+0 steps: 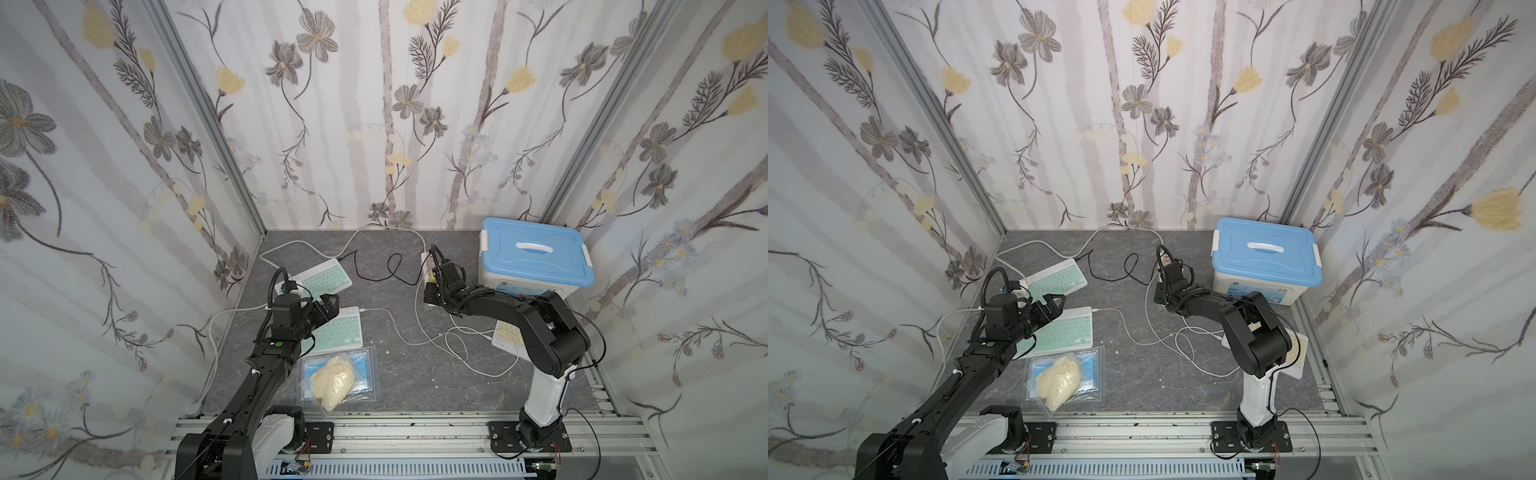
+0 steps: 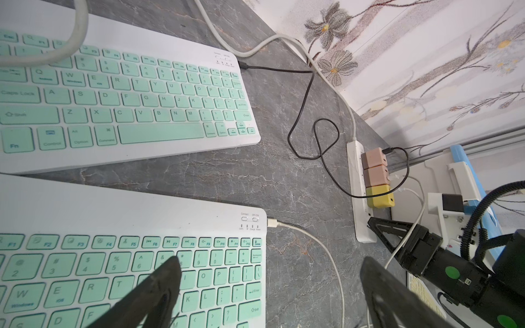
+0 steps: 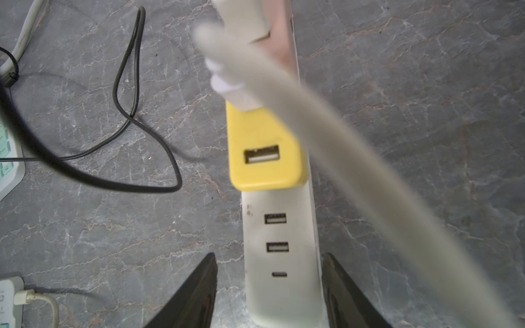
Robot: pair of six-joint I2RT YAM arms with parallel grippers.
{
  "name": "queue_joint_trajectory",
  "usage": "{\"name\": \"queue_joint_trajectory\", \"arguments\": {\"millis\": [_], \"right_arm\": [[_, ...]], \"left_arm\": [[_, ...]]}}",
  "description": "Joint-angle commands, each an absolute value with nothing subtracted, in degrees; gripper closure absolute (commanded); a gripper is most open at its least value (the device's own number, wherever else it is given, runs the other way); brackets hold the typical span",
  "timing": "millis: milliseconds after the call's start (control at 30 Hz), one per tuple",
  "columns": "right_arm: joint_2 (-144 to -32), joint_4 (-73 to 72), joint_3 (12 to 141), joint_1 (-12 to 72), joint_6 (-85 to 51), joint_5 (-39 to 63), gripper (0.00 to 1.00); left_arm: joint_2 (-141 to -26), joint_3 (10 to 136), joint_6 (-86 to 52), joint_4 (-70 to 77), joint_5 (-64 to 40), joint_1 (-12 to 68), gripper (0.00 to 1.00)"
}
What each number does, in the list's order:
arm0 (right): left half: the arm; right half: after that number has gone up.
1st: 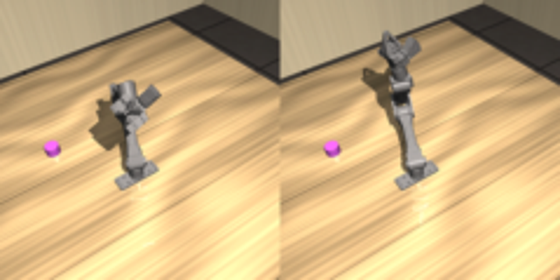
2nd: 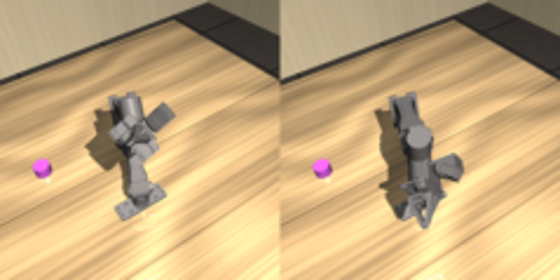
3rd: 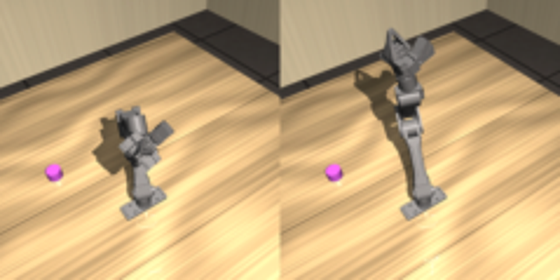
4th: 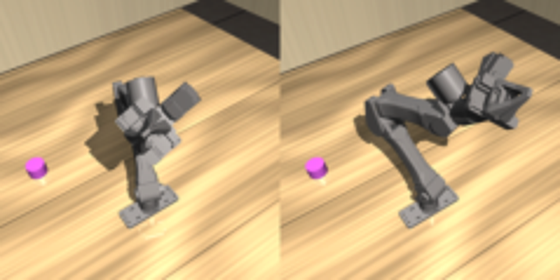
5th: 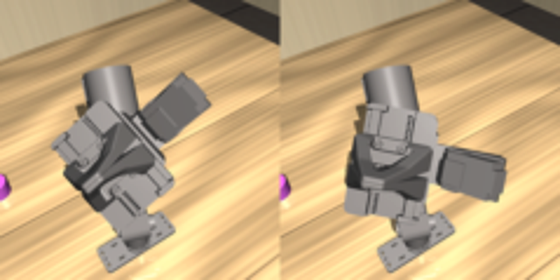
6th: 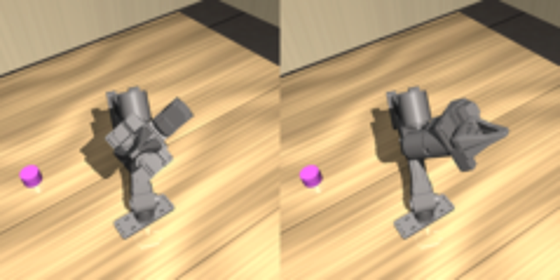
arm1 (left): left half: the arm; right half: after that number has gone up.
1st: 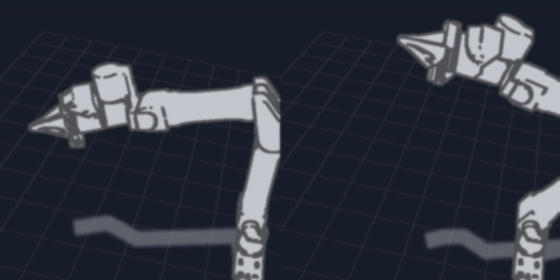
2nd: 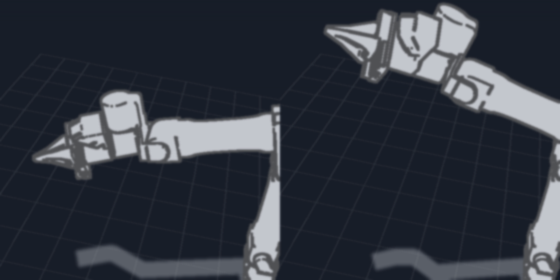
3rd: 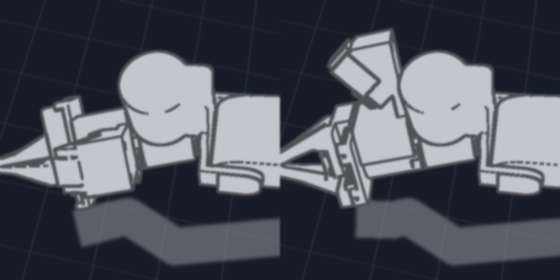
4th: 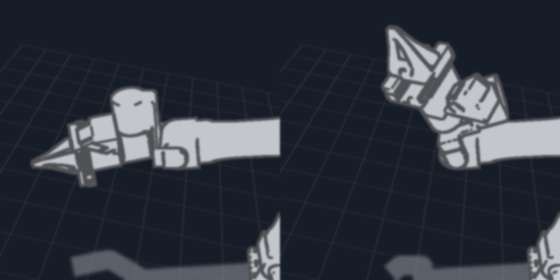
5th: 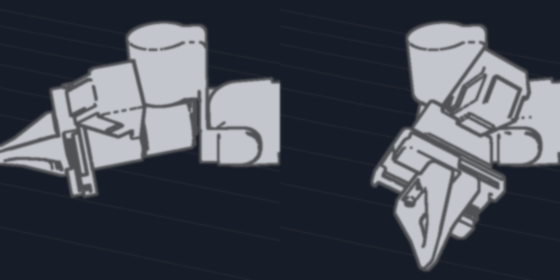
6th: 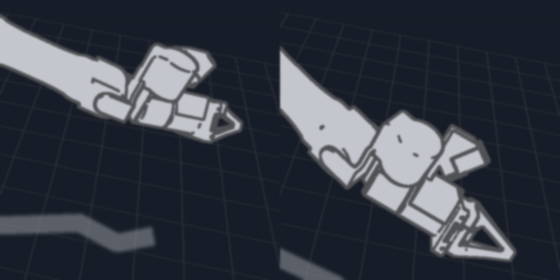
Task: Unplug the wireless keyboard
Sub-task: Pick up the socket from the center of the board.
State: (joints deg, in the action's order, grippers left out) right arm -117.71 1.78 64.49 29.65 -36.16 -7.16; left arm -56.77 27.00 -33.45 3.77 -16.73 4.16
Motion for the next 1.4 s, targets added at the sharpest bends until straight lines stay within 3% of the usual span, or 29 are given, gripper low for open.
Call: {"name": "queue_joint_trajectory", "arguments": {"millis": [0,233,433,667,900,1133,1367], "right_arm": [[-119.58,2.43,66.06,29.4,-35.82,-9.01,0.4],[-122.54,3.08,67.66,28.77,-34.97,-8.07,0.42],[-123.96,4.35,69.48,28.8,-33.55,-8.61,0.51],[-123.73,5.45,70.05,28.72,-31.48,-7.18,0.73],[-118.46,0.17,67.05,26.9,-29.13,1.83,1.0],[-113.17,-11.09,61.06,26.67,-27.9,10.0,1.0],[-112.12,-12.36,61.3,26.78,-30.28,12.75,1.0]], "left_arm": [[-56.6,27.58,-33.82,3.1,-16.83,4.22,0.0],[-56.78,28.32,-34.77,2.54,-17.04,4.52,0.0],[-56.48,29.35,-34.98,1.2,-17.71,5.01,0.0],[-60.46,31.97,-35.68,1.78,-20.7,6.74,0.0],[-68.12,35.42,-39.74,7.72,-21.63,16.19,0.03],[-74.51,36.52,-44.87,17.56,-21.73,21.04,0.03],[-81.97,38.2,-53.12,27.11,-23.47,23.7,0.1]]}}
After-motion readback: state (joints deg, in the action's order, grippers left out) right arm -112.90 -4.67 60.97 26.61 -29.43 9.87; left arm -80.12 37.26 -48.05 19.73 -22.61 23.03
